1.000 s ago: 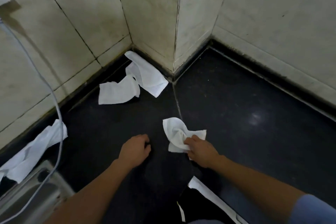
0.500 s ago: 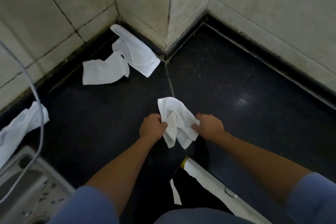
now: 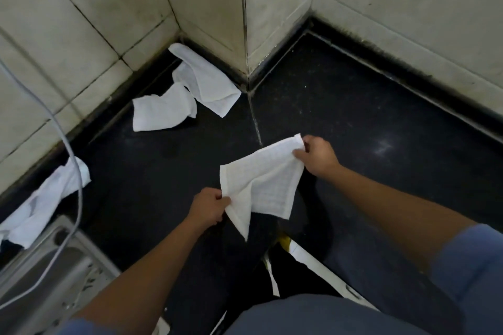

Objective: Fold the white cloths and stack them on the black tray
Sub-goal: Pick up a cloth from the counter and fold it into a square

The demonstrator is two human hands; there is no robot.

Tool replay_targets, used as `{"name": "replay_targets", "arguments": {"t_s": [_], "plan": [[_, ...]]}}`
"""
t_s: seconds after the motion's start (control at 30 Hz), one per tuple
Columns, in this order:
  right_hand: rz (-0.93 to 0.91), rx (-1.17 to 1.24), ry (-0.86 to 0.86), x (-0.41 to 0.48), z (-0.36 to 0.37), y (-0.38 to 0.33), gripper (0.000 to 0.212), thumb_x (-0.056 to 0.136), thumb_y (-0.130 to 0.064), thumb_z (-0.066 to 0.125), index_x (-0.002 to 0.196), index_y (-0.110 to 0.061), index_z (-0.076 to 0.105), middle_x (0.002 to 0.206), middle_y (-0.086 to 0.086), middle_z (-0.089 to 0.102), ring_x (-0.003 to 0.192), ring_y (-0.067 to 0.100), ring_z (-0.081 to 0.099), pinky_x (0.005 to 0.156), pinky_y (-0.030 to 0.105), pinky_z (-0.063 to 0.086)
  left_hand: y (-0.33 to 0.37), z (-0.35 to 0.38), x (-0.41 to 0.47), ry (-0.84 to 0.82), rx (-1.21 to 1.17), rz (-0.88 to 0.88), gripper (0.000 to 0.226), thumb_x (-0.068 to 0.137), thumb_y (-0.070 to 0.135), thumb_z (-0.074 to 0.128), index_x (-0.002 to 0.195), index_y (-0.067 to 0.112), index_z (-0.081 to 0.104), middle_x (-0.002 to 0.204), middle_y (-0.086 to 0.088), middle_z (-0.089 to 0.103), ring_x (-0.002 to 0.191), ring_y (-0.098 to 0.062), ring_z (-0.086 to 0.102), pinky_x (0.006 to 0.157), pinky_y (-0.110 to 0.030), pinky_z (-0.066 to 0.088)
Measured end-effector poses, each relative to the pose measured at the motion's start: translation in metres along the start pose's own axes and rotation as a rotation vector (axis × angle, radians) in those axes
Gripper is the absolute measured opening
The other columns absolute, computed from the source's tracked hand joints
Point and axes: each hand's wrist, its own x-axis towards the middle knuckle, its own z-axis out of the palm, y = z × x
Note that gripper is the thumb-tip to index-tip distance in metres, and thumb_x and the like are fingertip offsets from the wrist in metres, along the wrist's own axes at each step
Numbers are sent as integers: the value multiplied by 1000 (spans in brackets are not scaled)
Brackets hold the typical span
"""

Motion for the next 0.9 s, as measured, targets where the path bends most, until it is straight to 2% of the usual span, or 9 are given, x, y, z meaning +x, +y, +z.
{"name": "replay_targets", "arguments": {"t_s": [0.07,0.17,0.33,0.47,0.57,0.63,0.7,0.8,0.9], "plan": [[40,40,31,7,10,-4,20,88,-31,65,101,-16,62,85,-1,62,84,20,62,69,28,44,1,1,1,55,-6,-10,26,91,21,58,84,-3,64,72,-16,65,50,-21,60,41,-26,49],[70,84,38,0,19,-9,44,86,-39,66,123,-17,54,88,-2,64,87,19,62,78,34,51,1,-2,3,154,-214,-57,22,93,19,56,85,0,63,75,-20,66,51,-24,62,45,-30,53],[87,-49,-178,-49,42,7,67,80,-40,70,135,-28,36,108,-1,63,94,22,63,81,43,54,-3,-4,1,179,-445,-137,15,94,15,55,88,3,60,79,-22,66,56,-28,65,45,-28,50],[61,-152,-136,-56,44,14,55,85,-32,62,134,-29,37,106,3,63,94,24,63,81,42,54,0,-8,4,276,-364,-112,10,91,7,58,81,5,59,73,-22,66,51,-26,64,43,-29,51],[-8,-282,-48,-42,22,11,52,89,-30,58,136,-27,36,111,4,62,97,24,61,82,40,52,-5,-21,16,414,-361,-136,4,88,4,59,89,7,61,76,-15,66,57,-25,64,54,-34,56],[-105,-402,-18,-41,11,9,53,88,-31,60,136,-27,38,122,1,53,109,21,53,83,38,51,-8,-24,18,499,-255,-71,9,83,7,63,90,13,63,82,-9,68,71,-25,66,71,-39,58],[-266,-500,-5,-48,5,8,45,88,-33,60,130,-26,46,123,-2,47,113,17,46,80,35,51,-3,-18,5,500,-109,45,11,81,7,64,89,14,65,82,-4,66,76,-21,63,76,-33,53],[-408,-667,-187,-63,7,11,31,89,-27,56,119,-23,54,120,-1,52,112,18,47,78,33,50,5,9,-22,352,128,268,10,83,10,62,90,15,67,81,-1,66,75,-18,62,69,-30,51],[-430,-883,-338,-75,15,19,30,86,-19,53,116,-16,51,118,4,54,111,23,48,71,33,43,1,41,-36,122,389,441,16,88,20,59,102,17,65,101,1,63,92,-18,60,79,-33,50]]}}
